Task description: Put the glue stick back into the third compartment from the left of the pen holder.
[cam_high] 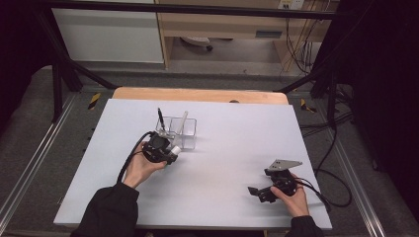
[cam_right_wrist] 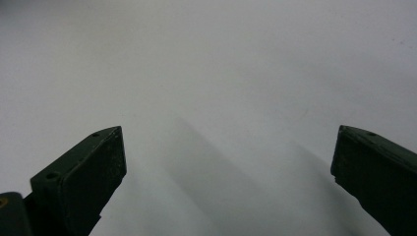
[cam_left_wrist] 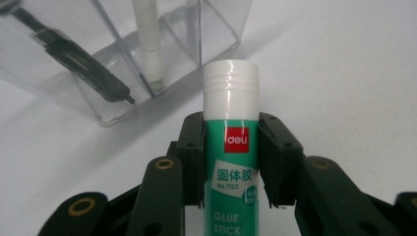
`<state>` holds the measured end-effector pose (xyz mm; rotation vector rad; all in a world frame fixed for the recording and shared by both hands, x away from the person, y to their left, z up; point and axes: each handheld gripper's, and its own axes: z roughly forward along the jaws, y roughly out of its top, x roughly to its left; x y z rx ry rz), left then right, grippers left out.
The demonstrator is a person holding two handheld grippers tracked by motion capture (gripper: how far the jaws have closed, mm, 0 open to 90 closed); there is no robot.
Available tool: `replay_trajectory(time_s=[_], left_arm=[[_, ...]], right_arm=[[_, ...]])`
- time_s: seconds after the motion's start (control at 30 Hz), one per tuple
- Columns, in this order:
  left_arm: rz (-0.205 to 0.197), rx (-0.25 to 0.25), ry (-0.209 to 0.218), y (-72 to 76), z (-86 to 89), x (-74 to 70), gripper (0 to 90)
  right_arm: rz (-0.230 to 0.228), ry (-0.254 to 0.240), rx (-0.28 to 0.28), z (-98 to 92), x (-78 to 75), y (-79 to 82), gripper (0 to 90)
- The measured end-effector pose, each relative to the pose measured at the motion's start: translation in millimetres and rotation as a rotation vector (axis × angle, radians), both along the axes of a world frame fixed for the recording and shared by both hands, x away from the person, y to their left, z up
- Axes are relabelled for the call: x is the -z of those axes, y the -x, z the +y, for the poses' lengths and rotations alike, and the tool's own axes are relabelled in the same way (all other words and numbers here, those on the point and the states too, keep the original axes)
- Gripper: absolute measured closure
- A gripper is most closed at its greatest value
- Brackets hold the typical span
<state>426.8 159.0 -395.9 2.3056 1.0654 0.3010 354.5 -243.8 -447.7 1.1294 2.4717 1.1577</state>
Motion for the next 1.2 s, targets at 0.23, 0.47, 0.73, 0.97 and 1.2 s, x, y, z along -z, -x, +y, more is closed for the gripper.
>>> replay_trajectory(time_s=[0.23, 0.47, 0.73, 0.97, 1.2], left_arm=[[-0.078, -0.007, 0.063, 8.2, 6.9, -9.3, 65.0], [-0.128, -0.004, 0.123, 12.0, 10.2, -19.1, 65.0], [-0.192, -0.015, 0.190, 12.4, 8.9, -30.8, 65.0], [-0.265, -0.023, 0.237, 12.9, 3.6, -42.1, 65.0], [-0.311, -0.023, 0.275, 10.8, -5.2, -54.1, 65.0]], right_arm=[[0.001, -0.002, 0.000, 0.2, -0.1, 0.4, 1.1], [0.000, -0.004, 0.000, 0.2, -0.2, 0.6, 1.1], [-0.004, -0.002, 0.000, -0.1, -0.4, 0.6, 1.0], [-0.006, -0.002, -0.001, -0.1, -0.4, 0.7, 1.0], [-0.008, -0.002, -0.001, 0.1, 0.0, 0.7, 1.1]])
